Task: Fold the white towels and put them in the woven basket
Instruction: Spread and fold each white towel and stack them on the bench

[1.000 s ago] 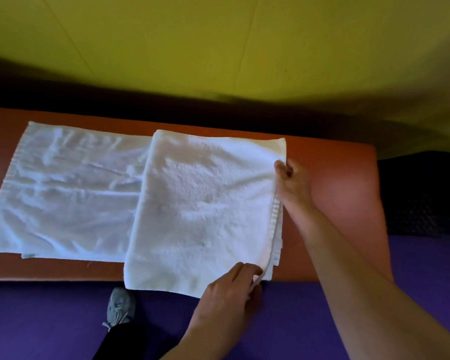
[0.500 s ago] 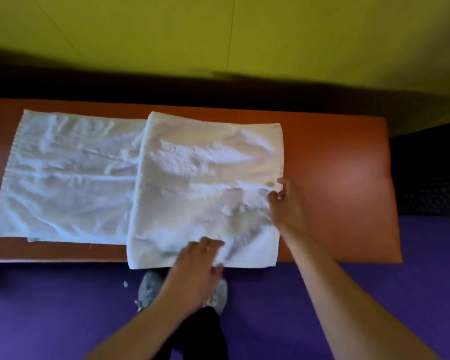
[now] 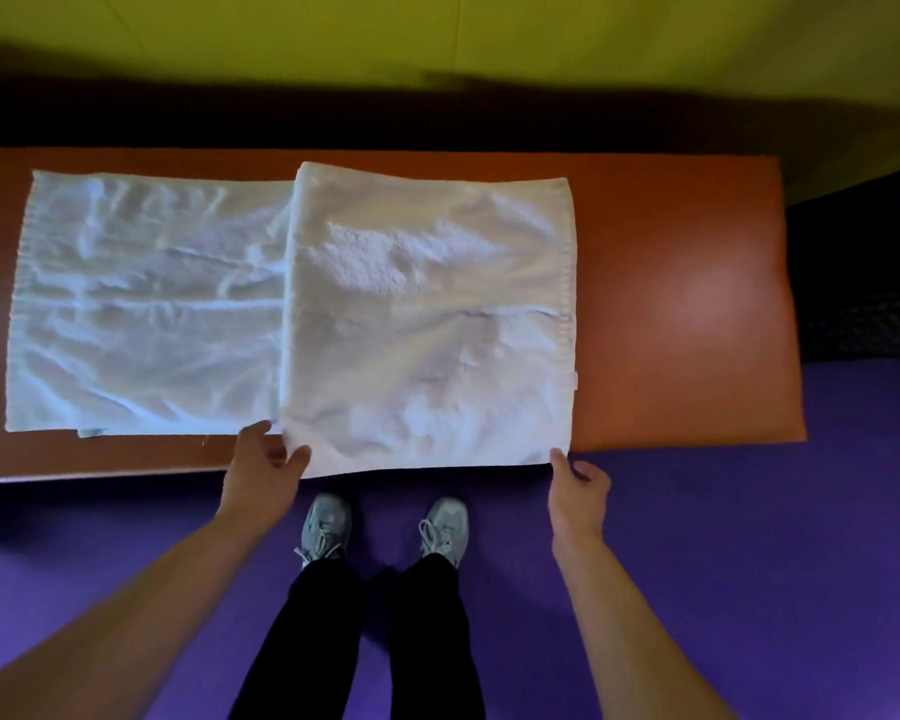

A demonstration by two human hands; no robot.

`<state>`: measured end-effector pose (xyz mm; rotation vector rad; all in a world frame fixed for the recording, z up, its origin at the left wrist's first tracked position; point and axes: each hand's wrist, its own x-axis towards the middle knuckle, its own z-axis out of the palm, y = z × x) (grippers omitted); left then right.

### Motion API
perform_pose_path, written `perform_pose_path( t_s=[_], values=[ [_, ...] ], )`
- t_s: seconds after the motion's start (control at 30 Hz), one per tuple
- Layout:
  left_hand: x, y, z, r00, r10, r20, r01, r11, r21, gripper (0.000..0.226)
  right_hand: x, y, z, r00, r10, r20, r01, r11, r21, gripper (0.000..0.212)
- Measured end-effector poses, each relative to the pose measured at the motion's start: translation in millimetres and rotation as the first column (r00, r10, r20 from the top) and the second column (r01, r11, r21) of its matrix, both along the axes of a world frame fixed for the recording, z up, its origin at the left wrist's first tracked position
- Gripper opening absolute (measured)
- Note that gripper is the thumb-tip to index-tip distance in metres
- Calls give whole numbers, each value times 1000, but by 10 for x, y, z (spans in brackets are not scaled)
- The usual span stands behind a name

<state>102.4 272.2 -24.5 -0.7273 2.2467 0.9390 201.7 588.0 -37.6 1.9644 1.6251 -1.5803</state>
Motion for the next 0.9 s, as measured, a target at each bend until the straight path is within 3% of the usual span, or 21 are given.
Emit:
perform_pose_path(
  t_s=[0.1,0.2,0.33,0.43,0.6,0.77,0.9],
  values=[
    [-31,-90,-118,997,7,74,-9,1000,18,32,-85,30,-87,955,-283,-90,241,915,-324,25],
    [-9,-135,-66,996,52,72,-59,994,95,13,-92,22,-105,916,-393,-86,327,852,-409,28],
    [47,-170,10,989,133,58,-142,965,219,22,-109,-5,-13,883,-456,-113,349,797,-492,18],
    [121,-167,84,970,219,105,-241,923,300,25,-127,-7,9,879,-460,-127,341,792,-506,19],
    [203,-135,193,966,243,83,-257,921,293,28,-66,1,45,931,-354,-86,286,858,-427,27],
    [219,-51,345,955,295,-17,-284,931,229,25,-48,66,274,903,-374,-213,316,912,-260,33],
    [69,33,619,927,367,-79,-323,888,328,39,-259,186,573,863,-358,-356,310,932,-185,35]
  ],
)
